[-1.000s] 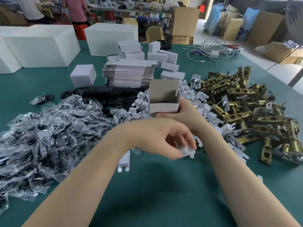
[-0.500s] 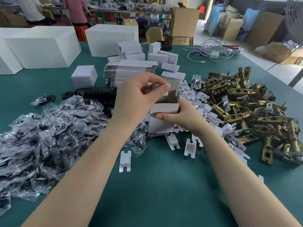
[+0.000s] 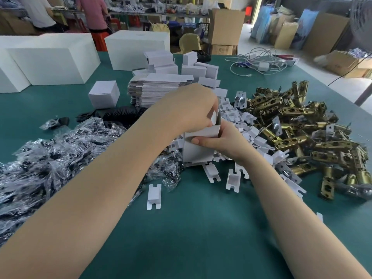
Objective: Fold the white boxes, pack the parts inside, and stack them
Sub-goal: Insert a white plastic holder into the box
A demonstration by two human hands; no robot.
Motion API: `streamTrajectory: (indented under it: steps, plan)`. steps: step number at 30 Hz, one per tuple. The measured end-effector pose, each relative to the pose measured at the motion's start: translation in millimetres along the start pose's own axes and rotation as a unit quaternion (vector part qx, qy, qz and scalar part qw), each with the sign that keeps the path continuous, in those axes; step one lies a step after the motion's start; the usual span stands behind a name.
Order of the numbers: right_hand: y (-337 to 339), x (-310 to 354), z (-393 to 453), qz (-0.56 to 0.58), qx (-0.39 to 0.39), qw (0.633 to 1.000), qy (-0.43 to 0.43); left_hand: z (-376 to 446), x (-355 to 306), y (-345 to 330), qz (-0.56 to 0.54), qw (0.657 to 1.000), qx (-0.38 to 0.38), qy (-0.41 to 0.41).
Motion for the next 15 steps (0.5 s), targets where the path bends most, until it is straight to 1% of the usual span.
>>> streamTrajectory:
  steps: [5, 8, 15]
  plan:
    - [0.7, -0.5, -0.1, 0.0, -0.007, 1.0, -0.001, 1.2, 4.4, -3.0, -0.003, 0.999, -0.039, -0.006]
    - [0.6, -0.9, 0.7, -0.005, -0.015, 1.0, 0.0, 0.1, 7.6, -4.8, 0.013, 0.999, -0.046, 0.002]
    - [-1.1, 0.8, -1.7, 0.005, -0.01, 1.0, 0.012, 5.9, -0.3, -9.6, 0.062, 0.998, -0.007, -0.02]
Point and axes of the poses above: each hand's wrist, its own z-axis towards the middle knuckle, its own y-axis out of the back of the hand, x = y × z, the point moved 1 cm from there along z, towards the middle knuckle, and after that the axes turned 11 degrees about -y, right-handed, at the moved point
